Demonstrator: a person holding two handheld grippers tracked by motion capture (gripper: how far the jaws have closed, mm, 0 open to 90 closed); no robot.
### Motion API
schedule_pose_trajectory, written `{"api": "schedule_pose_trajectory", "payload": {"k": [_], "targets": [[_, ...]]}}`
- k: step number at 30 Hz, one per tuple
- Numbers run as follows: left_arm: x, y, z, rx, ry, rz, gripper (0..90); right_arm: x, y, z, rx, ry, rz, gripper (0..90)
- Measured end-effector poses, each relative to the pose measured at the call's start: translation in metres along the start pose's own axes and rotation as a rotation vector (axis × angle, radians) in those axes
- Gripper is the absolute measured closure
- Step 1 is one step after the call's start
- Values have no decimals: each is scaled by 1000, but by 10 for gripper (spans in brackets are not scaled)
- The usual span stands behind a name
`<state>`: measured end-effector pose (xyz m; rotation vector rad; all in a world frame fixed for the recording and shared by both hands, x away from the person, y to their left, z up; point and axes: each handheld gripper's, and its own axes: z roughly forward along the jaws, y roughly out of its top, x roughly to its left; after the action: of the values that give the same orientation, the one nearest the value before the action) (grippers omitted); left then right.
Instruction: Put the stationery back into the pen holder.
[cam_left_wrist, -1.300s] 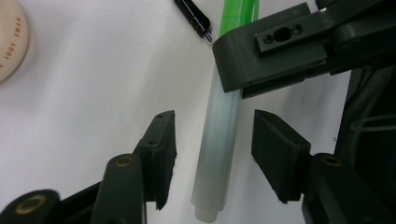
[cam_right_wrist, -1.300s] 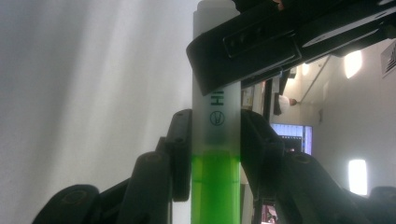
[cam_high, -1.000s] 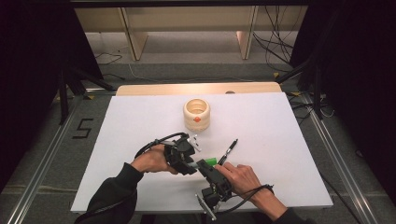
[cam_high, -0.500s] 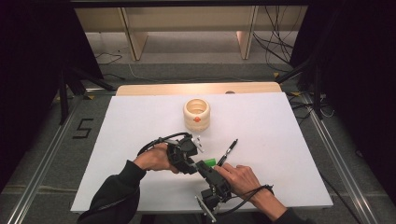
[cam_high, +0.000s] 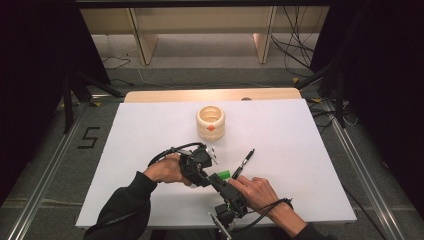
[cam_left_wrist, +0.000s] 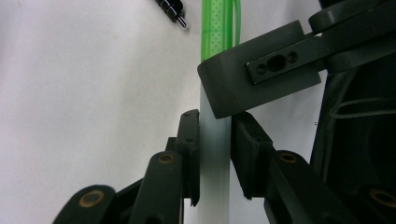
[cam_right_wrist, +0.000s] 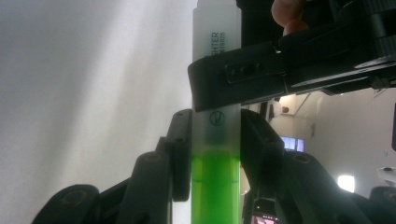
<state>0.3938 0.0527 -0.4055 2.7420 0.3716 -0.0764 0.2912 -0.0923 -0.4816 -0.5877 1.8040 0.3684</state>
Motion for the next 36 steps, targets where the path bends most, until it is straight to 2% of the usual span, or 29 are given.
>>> {"api": "schedule_pose_trajectory", "payload": {"k": [4,7,9,12,14,17,20,21,22,26,27,29,32,34,35,36], "targets": [[1,0,0,-4,-10,-13,757,-1,0,0,1,12,6,655],[2,-2,-2,-7,-3,-25,759,-3,-2,-1,1,0,23,568],[4,-5,-4,-18,1,-41,759,-6,-4,-2,7,-2,48,516],[9,-10,-7,-37,1,-65,760,-12,-8,-5,8,-14,81,484],[11,-13,-8,-49,14,-79,760,-14,-11,-6,28,-16,108,463],[15,-16,-12,-78,29,-101,760,-19,-17,-7,41,-15,186,445],[19,-20,-15,-114,53,-131,760,-26,-23,-8,54,5,331,425],[21,-21,-17,-127,63,-143,760,-28,-25,-9,58,13,362,420],[22,-22,-19,-138,73,-147,760,-31,-28,-9,65,26,426,414],[26,-25,-24,-194,107,-187,760,-40,-42,-9,62,69,616,401],[27,-25,-24,-211,112,-200,760,-41,-44,-9,67,79,681,400],[28,-26,-24,-230,120,-215,760,-45,-52,-8,83,106,761,395],[29,-27,-24,-261,145,-233,760,-51,-64,-6,91,159,938,376],[30,-27,-26,-282,160,-244,760,-54,-73,-6,70,197,1060,367],[31,-27,-27,-300,166,-253,760,-55,-77,-7,62,212,1105,365],[31,-28,-28,-315,173,-262,760,-56,-82,-7,40,231,1176,365]]}}
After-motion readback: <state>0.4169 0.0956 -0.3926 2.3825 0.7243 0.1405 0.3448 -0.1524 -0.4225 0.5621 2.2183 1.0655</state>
